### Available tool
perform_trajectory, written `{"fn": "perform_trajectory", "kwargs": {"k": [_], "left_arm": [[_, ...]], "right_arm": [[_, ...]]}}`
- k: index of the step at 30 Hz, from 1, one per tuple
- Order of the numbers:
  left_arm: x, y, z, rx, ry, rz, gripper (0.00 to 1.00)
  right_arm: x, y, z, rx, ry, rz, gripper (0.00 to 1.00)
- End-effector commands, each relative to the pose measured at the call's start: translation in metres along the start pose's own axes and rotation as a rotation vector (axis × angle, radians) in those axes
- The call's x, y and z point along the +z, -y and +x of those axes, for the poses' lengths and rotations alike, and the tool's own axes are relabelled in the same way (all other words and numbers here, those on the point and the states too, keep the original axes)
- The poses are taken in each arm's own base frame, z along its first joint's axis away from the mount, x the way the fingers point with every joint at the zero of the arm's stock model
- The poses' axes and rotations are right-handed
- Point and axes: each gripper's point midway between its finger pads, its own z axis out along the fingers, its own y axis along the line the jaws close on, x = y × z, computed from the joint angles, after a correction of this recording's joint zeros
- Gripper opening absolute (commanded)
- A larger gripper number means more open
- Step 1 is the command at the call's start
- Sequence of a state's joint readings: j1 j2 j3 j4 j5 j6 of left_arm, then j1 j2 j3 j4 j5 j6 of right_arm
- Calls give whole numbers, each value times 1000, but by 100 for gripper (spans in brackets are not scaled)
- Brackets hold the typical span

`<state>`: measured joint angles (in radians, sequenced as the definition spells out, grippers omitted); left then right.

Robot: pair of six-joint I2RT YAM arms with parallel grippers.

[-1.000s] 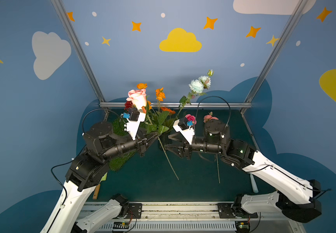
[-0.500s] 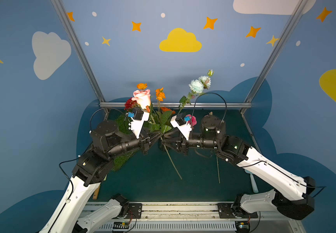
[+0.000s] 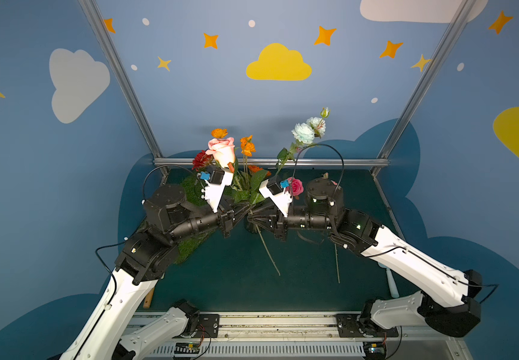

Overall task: Pick out pink flowers from the vase
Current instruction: Place the flower at the center of the board.

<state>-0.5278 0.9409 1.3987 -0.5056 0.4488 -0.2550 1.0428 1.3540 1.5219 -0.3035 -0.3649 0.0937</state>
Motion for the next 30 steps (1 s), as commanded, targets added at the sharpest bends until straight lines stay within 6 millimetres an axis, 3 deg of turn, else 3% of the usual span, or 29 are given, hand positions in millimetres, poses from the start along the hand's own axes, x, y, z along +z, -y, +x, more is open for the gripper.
{"fn": "perform_trajectory", "kwargs": {"k": [1,8,9,12,15,17,23,30], "left_arm": [[-3,7,-7,30,21,20,2],[-3,5,-5,41,15,4,7],[-4,6,-5,47,18,11,14],[-8,7,-8,64,36,3,56],[-14,5,-11,98,51,-32,77],[-19,4,-12,118,50,-56,98],[-30,10,-5,158,11,-56,100],[-34,23,13,178,-52,22,100]], "right_arm": [[-13,-1,-20,-23,53,22,0],[-16,-1,-20,-15,57,26,0],[-17,-1,-21,-16,60,29,0],[-19,4,-18,-13,41,64,0],[-26,11,-14,-18,24,118,0],[-33,15,-13,-24,18,148,0],[-66,26,-15,-27,16,267,0],[-105,27,-20,-26,23,357,0]]}}
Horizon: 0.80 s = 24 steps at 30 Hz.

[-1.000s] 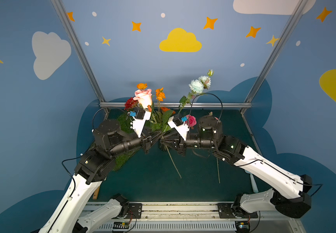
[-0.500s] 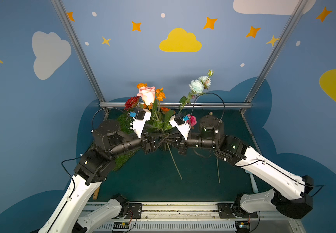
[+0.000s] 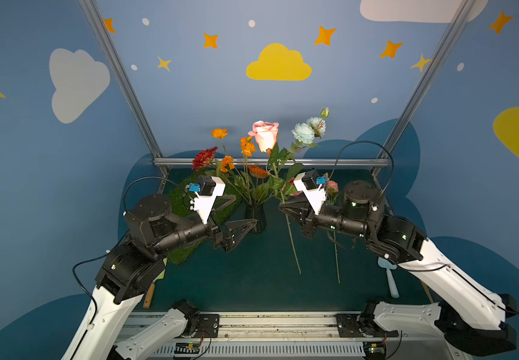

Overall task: Pick out pink flowers from the vase
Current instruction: Place the flower at the center of the board.

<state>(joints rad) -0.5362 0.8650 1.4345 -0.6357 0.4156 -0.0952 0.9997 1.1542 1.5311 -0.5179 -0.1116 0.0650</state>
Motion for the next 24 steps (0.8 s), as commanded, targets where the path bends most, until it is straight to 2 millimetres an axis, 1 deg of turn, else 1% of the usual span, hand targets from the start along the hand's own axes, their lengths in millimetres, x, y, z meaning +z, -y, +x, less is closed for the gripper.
{"fn": "perform_trajectory", "kwargs": {"k": [1,4,7,10,13,19,21,24], "left_arm": [[-2,13,9,29,-44,69,100],[2,20,15,44,-66,132,100],[6,22,21,66,-80,159,100],[9,21,28,81,-111,172,100],[13,16,35,107,-130,157,100],[22,17,45,106,-156,192,100],[27,12,51,101,-178,173,100],[35,1,62,111,-217,125,100]], "right_arm": [[-23,9,-7,-6,3,74,0],[-36,15,-7,3,3,114,0],[-50,26,-4,17,-3,189,0],[-64,42,1,40,-29,293,0],[-79,59,7,56,-62,400,0],[-98,89,25,122,-120,539,0],[-104,99,33,153,-140,577,0],[-109,114,50,205,-188,622,0]]}}
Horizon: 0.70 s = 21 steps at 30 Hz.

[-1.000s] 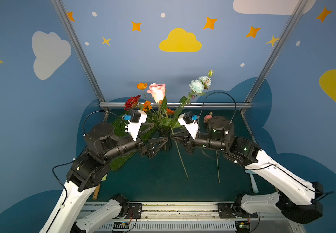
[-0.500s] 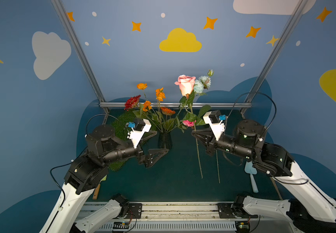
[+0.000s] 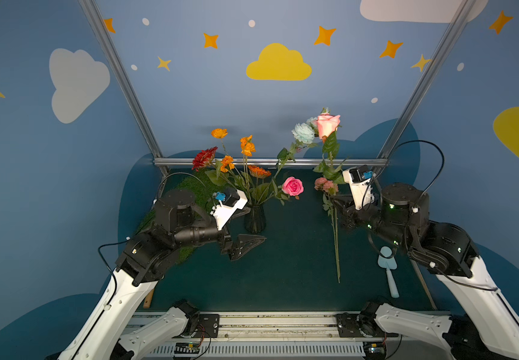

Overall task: Pick out pink flowers from the vase
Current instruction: Place the flower at the center of the board.

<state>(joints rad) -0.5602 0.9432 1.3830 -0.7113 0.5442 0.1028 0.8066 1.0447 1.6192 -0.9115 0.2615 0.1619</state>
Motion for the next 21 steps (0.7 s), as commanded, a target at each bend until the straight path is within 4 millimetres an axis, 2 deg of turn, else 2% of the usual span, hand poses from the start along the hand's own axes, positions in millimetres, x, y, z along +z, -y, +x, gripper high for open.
{"fn": "perform_trajectory", "kwargs": {"k": [1,11,21], "left_arm": [[9,-10,15,13,-53,-43,100],[27,-31,30,41,-84,-135,100],[39,-40,41,46,-80,-152,100]], "right_arm": [[1,21,22,57,-80,66,0],[25,63,67,206,-210,132,0],[49,98,107,335,-285,150,0]]}}
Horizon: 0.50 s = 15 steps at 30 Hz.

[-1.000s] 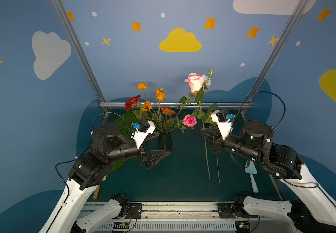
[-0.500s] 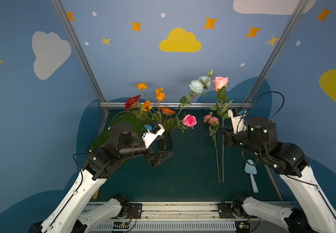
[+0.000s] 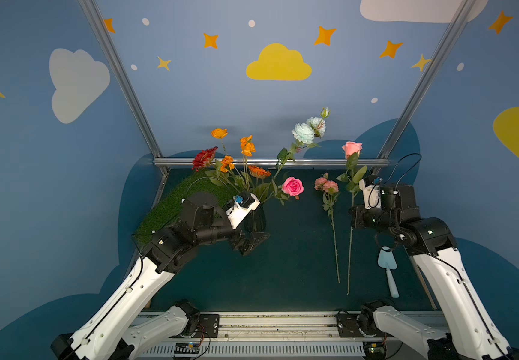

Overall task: Pick out pink flowers from the vase
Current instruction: Place the flower at the center of the board.

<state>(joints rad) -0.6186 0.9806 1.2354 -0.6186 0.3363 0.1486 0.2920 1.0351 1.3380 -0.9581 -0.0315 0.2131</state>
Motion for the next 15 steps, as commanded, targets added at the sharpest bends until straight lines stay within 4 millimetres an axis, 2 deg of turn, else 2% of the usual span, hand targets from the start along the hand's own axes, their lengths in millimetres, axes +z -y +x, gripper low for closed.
{"fn": "perform_trajectory", "kwargs": {"k": [1,7,15], "left_arm": [[2,-2,-5,22,34,-12,100],[8,-3,4,23,11,-11,100],[8,-3,16,31,6,-24,100]], "right_arm": [[11,-2,0,16,-2,-49,0],[50,24,8,-47,-52,46,0],[100,55,18,-39,-98,160,0]]}}
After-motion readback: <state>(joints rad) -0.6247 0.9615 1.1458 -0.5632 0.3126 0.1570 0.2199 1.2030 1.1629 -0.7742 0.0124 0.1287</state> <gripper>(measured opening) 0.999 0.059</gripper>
